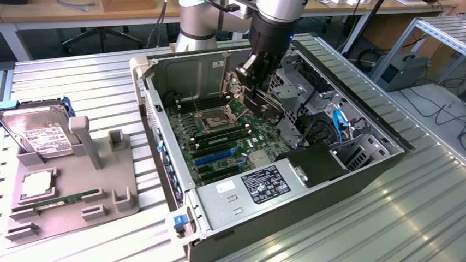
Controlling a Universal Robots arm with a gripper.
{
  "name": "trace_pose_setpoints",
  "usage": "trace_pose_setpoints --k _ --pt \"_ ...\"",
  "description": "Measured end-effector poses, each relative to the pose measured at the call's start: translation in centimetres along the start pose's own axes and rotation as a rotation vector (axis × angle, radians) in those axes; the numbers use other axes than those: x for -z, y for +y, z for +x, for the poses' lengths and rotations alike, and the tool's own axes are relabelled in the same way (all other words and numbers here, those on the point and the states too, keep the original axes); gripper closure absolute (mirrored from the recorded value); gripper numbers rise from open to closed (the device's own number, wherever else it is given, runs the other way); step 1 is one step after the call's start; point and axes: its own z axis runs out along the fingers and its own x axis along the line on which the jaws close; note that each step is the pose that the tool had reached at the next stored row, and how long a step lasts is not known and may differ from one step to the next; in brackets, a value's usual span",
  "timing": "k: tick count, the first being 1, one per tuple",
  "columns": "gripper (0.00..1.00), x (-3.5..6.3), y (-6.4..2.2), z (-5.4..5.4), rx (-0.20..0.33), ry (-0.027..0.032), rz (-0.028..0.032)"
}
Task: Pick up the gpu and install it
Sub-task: 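Insert the gpu into the slot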
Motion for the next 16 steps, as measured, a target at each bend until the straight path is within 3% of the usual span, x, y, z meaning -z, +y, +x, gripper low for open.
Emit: trace_pose_setpoints --k 16 --pt "0.73 0.00 -0.01 -0.02 0.060 0.0020 -0.0015"
